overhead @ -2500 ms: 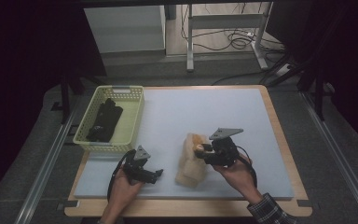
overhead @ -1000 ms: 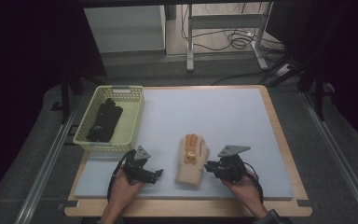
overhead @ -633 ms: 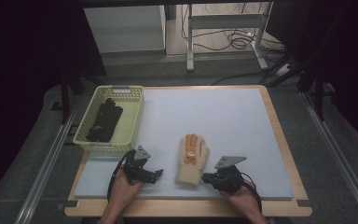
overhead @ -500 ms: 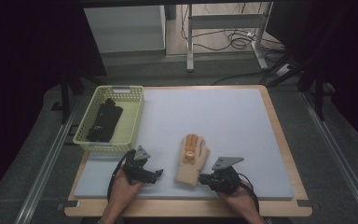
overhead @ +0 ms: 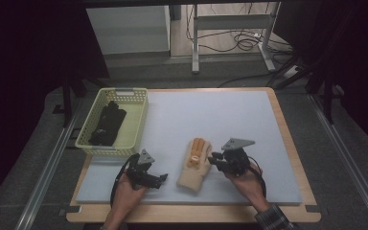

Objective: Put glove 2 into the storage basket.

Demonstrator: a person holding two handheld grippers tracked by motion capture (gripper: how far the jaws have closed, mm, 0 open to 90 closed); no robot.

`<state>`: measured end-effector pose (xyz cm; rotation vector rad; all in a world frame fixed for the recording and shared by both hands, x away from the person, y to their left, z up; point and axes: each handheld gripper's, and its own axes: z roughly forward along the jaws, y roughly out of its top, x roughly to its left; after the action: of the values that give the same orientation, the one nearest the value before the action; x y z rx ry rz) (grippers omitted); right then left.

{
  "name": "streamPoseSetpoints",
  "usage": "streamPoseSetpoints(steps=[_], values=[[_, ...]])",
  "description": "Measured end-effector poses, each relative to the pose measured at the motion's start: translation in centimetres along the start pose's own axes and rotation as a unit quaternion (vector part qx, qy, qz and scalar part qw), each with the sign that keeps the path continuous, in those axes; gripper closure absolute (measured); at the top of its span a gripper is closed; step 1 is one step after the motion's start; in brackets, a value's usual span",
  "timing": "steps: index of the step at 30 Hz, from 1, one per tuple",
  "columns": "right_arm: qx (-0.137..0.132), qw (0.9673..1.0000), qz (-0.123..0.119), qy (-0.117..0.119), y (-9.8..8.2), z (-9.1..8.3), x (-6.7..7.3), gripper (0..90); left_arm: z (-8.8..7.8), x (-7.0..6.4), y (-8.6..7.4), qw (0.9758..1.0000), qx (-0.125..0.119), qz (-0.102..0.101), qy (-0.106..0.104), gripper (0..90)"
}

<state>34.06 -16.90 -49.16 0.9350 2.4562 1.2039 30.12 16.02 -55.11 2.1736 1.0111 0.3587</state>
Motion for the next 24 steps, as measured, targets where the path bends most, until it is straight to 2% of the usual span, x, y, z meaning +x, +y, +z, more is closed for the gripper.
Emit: streamPoseSetpoints(steps=[5, 7, 8, 10, 11, 12, 16, 19, 21, 22, 23, 24], values=[[0.004, 0.9990, 0.032, -0.030, 2.1, 3.7, -3.1, 51.9, 0.0, 0.0, 0.0, 1.0000, 0.000, 0.000, 0.000, 2.9], [0.020, 0.9982, 0.048, -0.029, 2.5, 5.2, -4.0, 49.9, 0.0, 0.0, 0.0, 1.0000, 0.000, 0.000, 0.000, 2.9], [0.030, 0.9977, 0.053, -0.032, 2.4, 6.0, -4.3, 53.0, 0.0, 0.0, 0.0, 1.0000, 0.000, 0.000, 0.000, 2.9], [0.046, 0.9965, 0.066, -0.024, 2.1, 6.8, -4.8, 70.1, 0.0, 0.0, 0.0, 1.0000, 0.000, 0.000, 0.000, 2.9], [0.043, 0.9964, 0.069, -0.021, 1.9, 6.9, -4.8, 78.2, 0.0, 0.0, 0.0, 1.0000, 0.000, 0.000, 0.000, 2.9], [0.040, 0.9968, 0.064, -0.027, 1.9, 6.7, -4.6, 82.6, 0.0, 0.0, 0.0, 1.0000, 0.000, 0.000, 0.000, 2.9], [0.014, 0.9982, 0.023, -0.054, 2.3, 4.8, -3.3, 84.5, 0.0, 0.0, 0.0, 1.0000, 0.000, 0.000, 0.000, 2.9], [0.000, 0.9984, 0.015, -0.055, 2.7, 3.4, -3.0, 84.1, 0.0, 0.0, 0.0, 1.0000, 0.000, 0.000, 0.000, 2.9], [0.005, 0.9984, 0.015, -0.054, 2.6, 3.5, -3.3, 78.3, 0.0, 0.0, 0.0, 1.0000, 0.000, 0.000, 0.000, 2.9], [0.017, 0.9982, 0.017, -0.054, 2.5, 3.9, -3.5, 70.0, 0.0, 0.0, 0.0, 1.0000, 0.000, 0.000, 0.000, 2.9], [0.023, 0.9978, 0.016, -0.060, 2.3, 4.3, -3.8, 65.4, 0.0, 0.0, 0.0, 1.0000, 0.000, 0.000, 0.000, 2.9], [0.025, 0.9976, 0.019, -0.061, 2.1, 4.3, -4.0, 65.0, 0.0, 0.0, 0.0, 1.0000, 0.000, 0.000, 0.000, 2.9]])
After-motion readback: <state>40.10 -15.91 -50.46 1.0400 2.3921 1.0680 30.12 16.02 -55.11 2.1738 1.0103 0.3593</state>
